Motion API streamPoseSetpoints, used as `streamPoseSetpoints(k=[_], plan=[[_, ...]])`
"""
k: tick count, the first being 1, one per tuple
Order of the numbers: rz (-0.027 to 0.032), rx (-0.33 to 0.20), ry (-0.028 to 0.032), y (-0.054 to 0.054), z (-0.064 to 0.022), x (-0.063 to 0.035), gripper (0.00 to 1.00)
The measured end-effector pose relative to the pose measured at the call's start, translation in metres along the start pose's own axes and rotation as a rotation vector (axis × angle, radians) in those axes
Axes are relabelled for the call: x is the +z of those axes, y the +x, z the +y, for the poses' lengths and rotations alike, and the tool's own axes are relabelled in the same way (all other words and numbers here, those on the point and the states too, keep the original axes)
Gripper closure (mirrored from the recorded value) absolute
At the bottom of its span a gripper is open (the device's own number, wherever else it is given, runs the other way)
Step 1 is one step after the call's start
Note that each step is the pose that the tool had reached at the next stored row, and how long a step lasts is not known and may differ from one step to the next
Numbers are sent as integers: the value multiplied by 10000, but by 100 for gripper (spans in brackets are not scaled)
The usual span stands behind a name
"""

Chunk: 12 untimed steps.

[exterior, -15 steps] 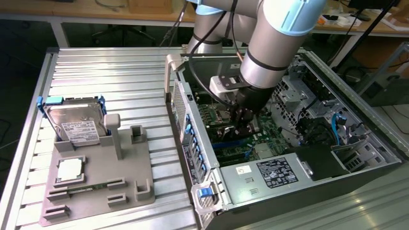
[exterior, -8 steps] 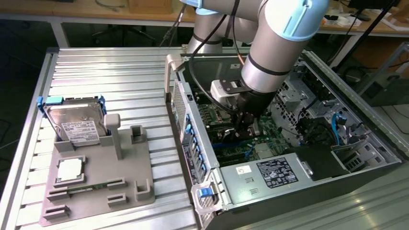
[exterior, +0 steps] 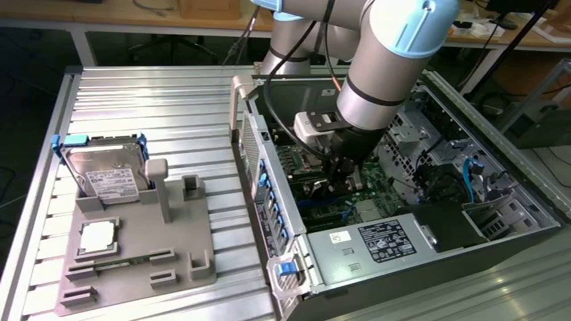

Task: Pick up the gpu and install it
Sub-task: 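Insert the gpu into the slot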

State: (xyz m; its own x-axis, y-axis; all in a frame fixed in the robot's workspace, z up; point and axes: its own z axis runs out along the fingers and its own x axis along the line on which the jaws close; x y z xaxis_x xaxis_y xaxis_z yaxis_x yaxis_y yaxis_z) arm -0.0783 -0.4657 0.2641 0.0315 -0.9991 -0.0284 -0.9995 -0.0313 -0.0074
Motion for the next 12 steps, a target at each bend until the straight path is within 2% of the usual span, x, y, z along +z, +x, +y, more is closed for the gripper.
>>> streamPoseSetpoints(k=[12], plan=[[-2, 1, 7, 0, 0, 23, 73]])
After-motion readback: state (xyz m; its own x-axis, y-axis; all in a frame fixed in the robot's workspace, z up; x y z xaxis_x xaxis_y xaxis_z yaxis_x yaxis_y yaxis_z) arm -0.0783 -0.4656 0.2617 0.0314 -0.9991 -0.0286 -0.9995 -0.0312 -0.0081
